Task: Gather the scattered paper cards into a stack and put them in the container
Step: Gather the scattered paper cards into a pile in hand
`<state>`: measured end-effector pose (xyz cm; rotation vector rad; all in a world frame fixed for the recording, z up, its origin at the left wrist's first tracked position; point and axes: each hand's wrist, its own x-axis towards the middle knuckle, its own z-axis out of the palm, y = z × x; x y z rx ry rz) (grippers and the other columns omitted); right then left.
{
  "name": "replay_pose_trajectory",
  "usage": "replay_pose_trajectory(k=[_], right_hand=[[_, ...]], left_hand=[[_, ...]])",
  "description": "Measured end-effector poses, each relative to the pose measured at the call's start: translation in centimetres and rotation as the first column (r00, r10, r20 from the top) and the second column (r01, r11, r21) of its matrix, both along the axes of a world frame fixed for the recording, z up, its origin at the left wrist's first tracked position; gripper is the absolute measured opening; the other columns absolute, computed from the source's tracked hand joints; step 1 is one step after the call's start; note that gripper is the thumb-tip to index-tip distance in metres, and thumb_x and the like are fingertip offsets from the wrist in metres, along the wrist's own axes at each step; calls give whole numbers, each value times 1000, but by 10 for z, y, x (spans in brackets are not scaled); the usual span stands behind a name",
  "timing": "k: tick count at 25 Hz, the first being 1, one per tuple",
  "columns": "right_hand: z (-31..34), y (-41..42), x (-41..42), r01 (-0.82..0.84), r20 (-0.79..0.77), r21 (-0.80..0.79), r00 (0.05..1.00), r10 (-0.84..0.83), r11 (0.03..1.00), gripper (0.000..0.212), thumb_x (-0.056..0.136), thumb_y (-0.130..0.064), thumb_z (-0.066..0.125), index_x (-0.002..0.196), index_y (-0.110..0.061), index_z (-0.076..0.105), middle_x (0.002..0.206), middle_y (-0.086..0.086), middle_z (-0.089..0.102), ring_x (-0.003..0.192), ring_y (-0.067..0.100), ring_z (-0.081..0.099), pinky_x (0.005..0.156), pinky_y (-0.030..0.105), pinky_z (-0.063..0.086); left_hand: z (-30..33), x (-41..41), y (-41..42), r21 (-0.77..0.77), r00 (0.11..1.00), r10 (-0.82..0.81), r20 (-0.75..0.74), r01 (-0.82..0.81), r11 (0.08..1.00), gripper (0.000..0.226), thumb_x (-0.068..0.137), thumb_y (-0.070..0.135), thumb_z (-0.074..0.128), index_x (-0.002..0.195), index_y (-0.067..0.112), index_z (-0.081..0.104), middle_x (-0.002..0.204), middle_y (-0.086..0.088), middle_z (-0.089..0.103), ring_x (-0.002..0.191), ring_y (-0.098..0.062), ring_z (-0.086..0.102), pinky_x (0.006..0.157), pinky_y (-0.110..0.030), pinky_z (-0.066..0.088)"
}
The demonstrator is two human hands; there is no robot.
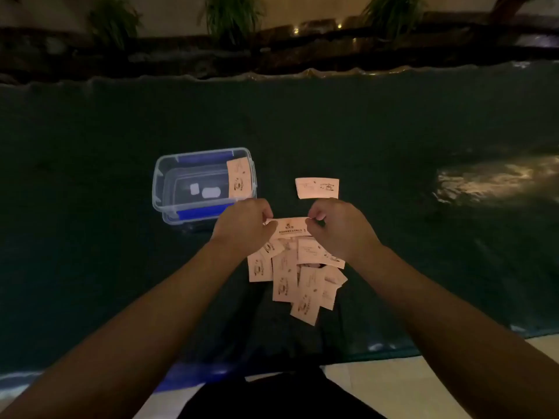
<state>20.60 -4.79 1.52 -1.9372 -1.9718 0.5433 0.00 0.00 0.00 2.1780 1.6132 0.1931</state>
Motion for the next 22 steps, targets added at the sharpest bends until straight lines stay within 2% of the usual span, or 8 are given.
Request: replay_pose_trajectory(k=[3, 7, 10, 12, 14, 16, 19, 22], right_hand=[[-23, -4, 21, -43, -20, -76, 999, 42, 996, 12, 94, -25, 70, 105, -19, 70, 104, 0, 69, 91, 14, 64, 78, 35, 57], [-60, -11, 37, -60, -10, -185, 998, 60, 981, 17, 94, -24, 70, 110, -18, 70, 105, 2, 64, 93, 16, 62, 75, 31, 54], [-87, -11, 43, -2, 64, -283, 998, 21, 959, 27, 92, -27, 72, 117, -21, 65, 110, 1, 59, 99, 15, 57, 80, 31, 56], [-104, -7, 45, 30, 88, -349, 996, 1, 937, 37, 90, -29, 72, 124, -22, 61, 116, 1, 56, 109, 18, 55, 86, 36, 56], [-120, -2, 45, 54, 101, -406, 995, -14, 912, 51, 88, -31, 74, 134, -22, 54, 127, 2, 54, 121, 22, 51, 95, 39, 53], [-131, 7, 44, 60, 124, -463, 992, -2, 884, 69, 86, -37, 77, 146, -21, 46, 145, 4, 49, 134, 25, 45, 106, 45, 44], [-142, 17, 44, 54, 158, -522, 987, 34, 851, 92, 82, -52, 79, 155, -18, 35, 160, 8, 37, 147, 30, 32, 116, 51, 33], [-146, 19, 42, 57, 234, -524, 969, 79, 850, 97, 75, -65, 77, 153, -21, 37, 159, 9, 35, 145, 32, 31, 110, 58, 38]], left_hand=[[-26, 17, -13, -121, 994, 96, -49, -101, 987, 15, 96, 39, 70, 108, 30, 66, 96, 12, 59, 86, -6, 59, 74, -25, 45], [-65, 27, -29, -303, 979, 167, -113, -194, 933, 18, 97, 44, 64, 84, 38, 54, 76, 16, 56, 66, 3, 53, 53, -18, 34], [-88, 25, -41, -409, 968, 219, -120, -249, 878, 16, 94, 45, 67, 92, 35, 55, 84, 13, 60, 75, -5, 60, 53, -21, 38], [-103, 27, -46, -493, 954, 273, -127, -299, 817, 33, 91, 48, 71, 114, 30, 56, 97, 8, 63, 87, -13, 65, 58, -26, 50], [-116, 33, -50, -537, 946, 287, -154, -324, 779, 56, 88, 52, 73, 132, 25, 51, 115, 1, 65, 102, -20, 69, 76, -36, 61], [-127, 40, -56, -524, 946, 275, -172, -324, 788, 76, 85, 58, 74, 144, 21, 43, 132, -3, 60, 116, -25, 66, 91, -41, 60], [-137, 49, -63, -467, 951, 250, -182, -307, 829, 93, 78, 63, 77, 148, 19, 34, 139, -6, 52, 124, -27, 59, 94, -43, 56], [-144, 52, -68, -447, 954, 249, -169, -299, 843, 95, 74, 62, 79, 144, 20, 32, 139, -7, 49, 124, -27, 57, 94, -44, 57]])
